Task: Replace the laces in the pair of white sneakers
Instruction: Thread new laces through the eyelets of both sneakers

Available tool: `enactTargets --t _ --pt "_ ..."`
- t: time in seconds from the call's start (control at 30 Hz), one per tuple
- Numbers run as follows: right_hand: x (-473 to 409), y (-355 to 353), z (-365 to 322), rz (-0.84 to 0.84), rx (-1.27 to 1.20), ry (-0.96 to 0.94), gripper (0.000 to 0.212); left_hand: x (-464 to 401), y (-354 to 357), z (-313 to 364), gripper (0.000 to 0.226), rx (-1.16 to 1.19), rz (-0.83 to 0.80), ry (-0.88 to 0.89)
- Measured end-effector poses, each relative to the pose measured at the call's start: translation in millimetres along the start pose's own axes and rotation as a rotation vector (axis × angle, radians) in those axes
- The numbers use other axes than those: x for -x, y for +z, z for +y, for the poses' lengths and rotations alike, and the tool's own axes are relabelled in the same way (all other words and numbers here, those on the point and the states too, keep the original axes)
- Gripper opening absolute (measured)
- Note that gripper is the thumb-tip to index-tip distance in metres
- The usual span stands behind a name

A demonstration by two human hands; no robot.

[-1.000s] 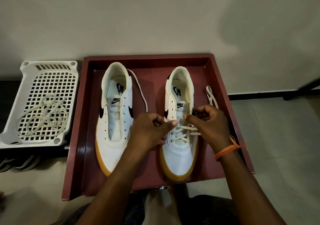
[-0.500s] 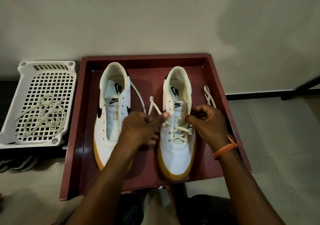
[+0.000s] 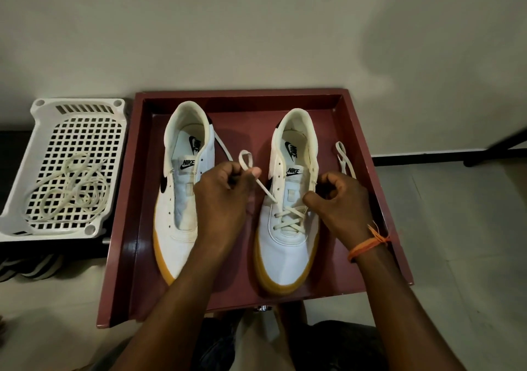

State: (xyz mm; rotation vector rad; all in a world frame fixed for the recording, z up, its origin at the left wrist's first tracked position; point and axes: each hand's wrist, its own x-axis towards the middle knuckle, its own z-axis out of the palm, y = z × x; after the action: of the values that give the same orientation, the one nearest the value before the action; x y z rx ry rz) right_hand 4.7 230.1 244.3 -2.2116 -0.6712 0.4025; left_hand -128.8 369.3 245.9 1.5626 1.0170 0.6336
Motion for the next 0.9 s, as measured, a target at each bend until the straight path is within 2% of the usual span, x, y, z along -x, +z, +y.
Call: enactTargets --t 0.13,0.23,0.33,0.47,0.53,0.6,0.7,0.77,0.83,0.9 --pt "1 -7 -1 -0.044 -0.077 0.025 0.022 -2 2 -7 0.03 0.051 -0.112 -0.228" --pt "2 -19 -3 -0.085 -0.052 0.049 0.024 -2 2 -8 0.038 -0.017 -0.224 -0.242" --pt "4 -43 -8 -0.147 -0.085 0.071 0.014 4 4 -5 0.038 -0.128 -0.246 -0.14" --pt "17 -71 -16 -0.359 -0.088 0.083 0.003 25 3 2 0.031 -0.284 -0.167 0.013" --pt "28 -82 -24 -0.341 -0.102 0.054 0.011 44 3 17 0.018 -0.369 -0.016 0.157" --pt "39 -93 -36 -0.314 -0.158 0.03 0.017 63 6 31 0.011 -0.376 0.031 0.304" --pt "56 -119 -64 -0.311 -0.262 0.0 0.014 90 20 55 0.035 -0.362 -0.202 0.5" --pt "60 -134 -78 -0.308 -0.3 -0.013 0.012 105 37 67 0.044 -0.319 -0.408 0.485" --pt "68 -156 -97 -0.281 -0.336 -0.018 0.01 120 47 80 0.049 -0.282 -0.458 0.487" --pt "75 -174 -111 -0.264 -0.365 -0.022 0.01 131 51 93 0.045 -0.255 -0.416 0.492"
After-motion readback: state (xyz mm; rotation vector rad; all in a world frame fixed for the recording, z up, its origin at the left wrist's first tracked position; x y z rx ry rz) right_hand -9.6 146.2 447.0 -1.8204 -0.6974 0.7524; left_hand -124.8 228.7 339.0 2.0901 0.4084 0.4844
